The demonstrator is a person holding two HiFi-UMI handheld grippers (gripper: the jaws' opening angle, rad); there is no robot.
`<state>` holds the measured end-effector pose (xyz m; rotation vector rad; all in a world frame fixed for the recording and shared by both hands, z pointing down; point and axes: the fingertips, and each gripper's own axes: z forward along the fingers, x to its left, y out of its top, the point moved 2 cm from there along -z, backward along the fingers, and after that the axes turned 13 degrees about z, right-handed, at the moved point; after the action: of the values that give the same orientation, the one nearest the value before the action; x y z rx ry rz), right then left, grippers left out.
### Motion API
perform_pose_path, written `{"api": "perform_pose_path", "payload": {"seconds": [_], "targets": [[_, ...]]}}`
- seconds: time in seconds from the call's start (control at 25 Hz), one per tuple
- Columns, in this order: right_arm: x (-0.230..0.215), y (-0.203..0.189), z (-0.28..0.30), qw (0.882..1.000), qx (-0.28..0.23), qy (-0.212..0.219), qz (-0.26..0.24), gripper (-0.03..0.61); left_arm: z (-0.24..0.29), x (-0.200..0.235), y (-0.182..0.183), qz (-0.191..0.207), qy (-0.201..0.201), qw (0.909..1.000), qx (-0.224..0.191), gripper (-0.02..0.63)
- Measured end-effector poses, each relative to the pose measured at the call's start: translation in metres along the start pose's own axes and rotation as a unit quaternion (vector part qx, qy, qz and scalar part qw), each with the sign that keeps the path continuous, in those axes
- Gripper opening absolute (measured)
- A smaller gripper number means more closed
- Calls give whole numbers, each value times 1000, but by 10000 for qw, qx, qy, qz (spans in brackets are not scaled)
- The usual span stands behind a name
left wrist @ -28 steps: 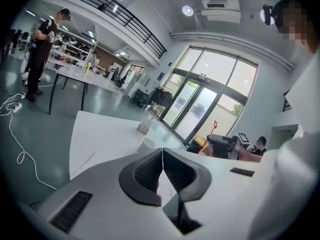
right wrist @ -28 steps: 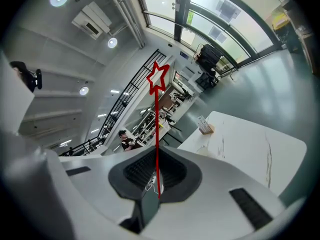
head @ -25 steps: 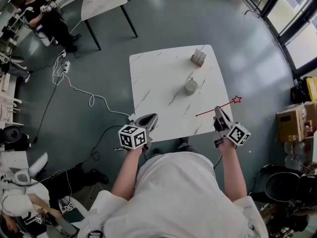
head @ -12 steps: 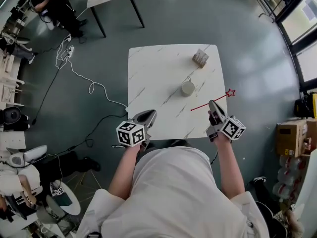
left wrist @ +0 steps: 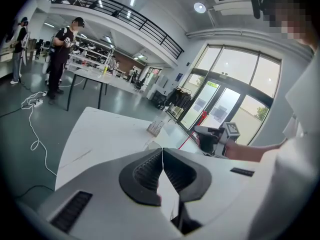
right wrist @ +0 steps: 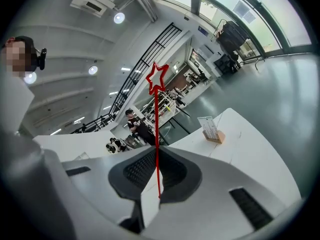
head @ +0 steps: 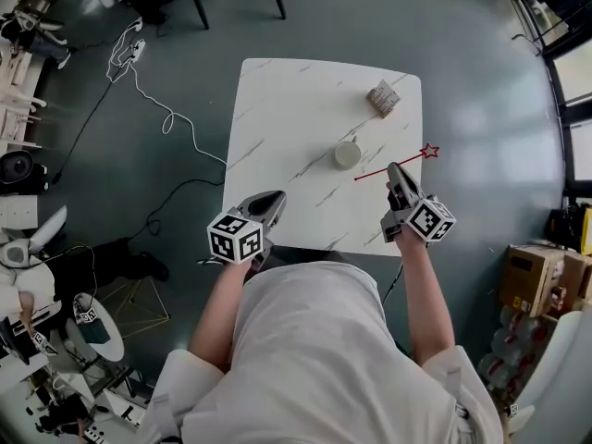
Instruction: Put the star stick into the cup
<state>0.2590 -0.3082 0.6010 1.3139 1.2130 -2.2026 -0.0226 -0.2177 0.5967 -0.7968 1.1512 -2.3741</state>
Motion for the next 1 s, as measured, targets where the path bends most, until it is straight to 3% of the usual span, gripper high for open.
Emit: {"api": "perform_pose_path", "payload": {"seconds": [0.52, 1.0], "targets": [[-41, -3, 65, 9982, 499, -152, -302, 31, 42, -4, -12, -315, 94, 9993, 168, 14], [-72, -25, 117, 9908, 866, -412, -957, 31, 60, 0, -28, -704, 231, 9969, 278, 14]]}}
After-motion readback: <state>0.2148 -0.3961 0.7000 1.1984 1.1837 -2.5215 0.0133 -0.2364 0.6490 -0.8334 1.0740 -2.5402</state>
